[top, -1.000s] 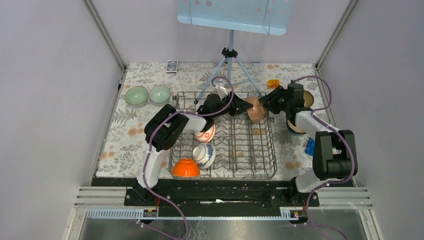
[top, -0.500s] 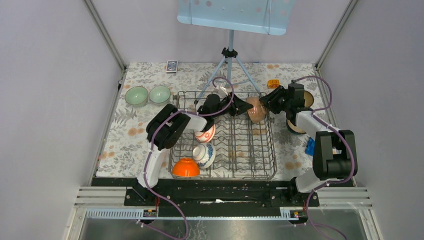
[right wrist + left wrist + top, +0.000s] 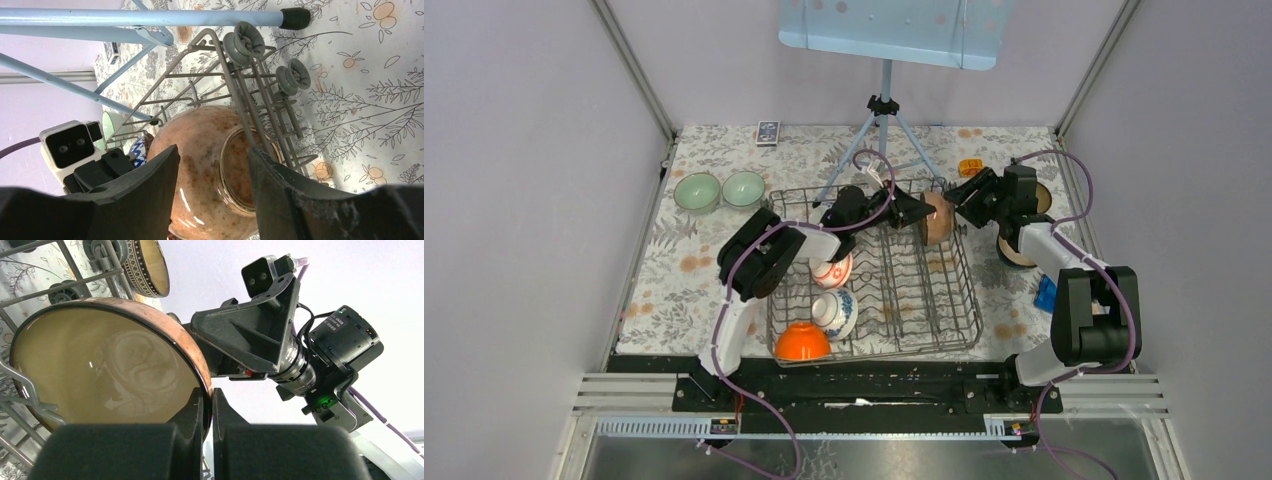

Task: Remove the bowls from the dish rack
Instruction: Pick up the bowl from the dish rack.

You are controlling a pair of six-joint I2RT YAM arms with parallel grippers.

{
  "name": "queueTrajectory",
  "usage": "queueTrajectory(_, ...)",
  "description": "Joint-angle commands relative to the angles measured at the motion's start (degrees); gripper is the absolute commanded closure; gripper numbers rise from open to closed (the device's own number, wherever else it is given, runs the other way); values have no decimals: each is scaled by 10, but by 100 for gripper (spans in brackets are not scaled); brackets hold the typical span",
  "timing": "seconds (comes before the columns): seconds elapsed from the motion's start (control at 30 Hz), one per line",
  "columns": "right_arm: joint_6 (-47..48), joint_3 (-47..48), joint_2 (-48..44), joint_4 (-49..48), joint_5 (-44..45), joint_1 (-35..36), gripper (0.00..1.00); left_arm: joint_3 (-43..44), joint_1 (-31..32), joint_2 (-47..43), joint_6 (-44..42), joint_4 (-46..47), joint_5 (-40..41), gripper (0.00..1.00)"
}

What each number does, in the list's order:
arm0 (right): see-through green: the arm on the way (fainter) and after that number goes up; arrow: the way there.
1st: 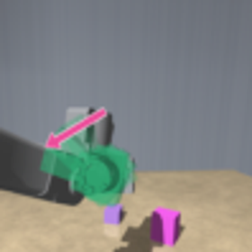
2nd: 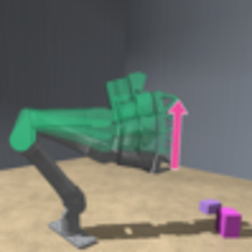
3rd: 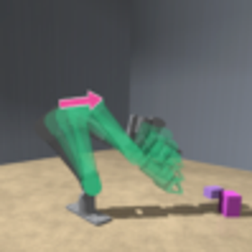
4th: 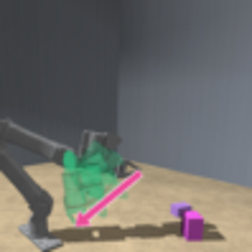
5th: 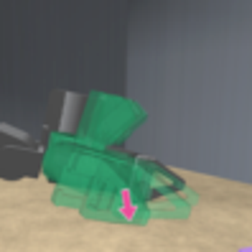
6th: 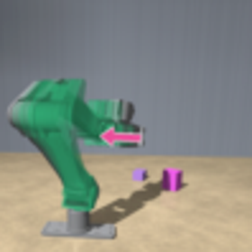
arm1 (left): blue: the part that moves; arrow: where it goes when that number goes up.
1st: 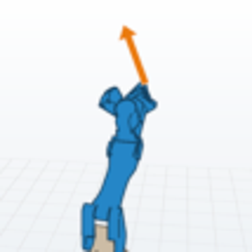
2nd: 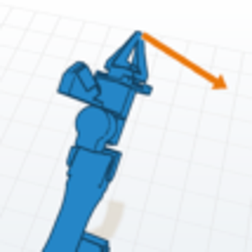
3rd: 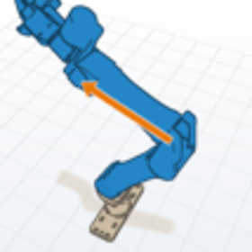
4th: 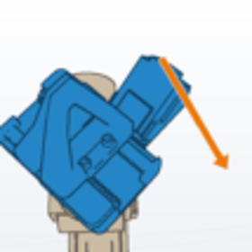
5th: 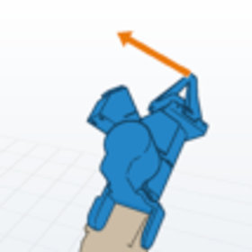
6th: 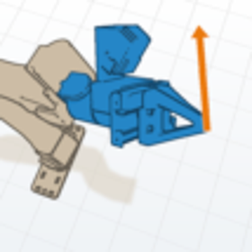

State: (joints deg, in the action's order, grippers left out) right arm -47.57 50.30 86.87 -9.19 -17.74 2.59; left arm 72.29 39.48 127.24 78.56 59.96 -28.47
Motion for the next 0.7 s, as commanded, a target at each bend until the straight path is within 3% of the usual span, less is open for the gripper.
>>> queueTrajectory(0.0, 9, 22, -20, 7, -19, -2, 40, 33, -3, -34, 7, 98, -11, 100)
queueTrajectory(0.27, 10, 28, -43, 10, -21, -3, 40, 38, -3, -34, 24, 132, -21, 100)
queueTrajectory(0.5, 26, 62, -89, 57, -5, -3, 23, 70, -6, -55, 30, 143, -30, 100)
queueTrajectory(0.67, 38, 71, -123, 86, 12, -2, 18, 66, -9, -72, 36, 146, -29, 100)
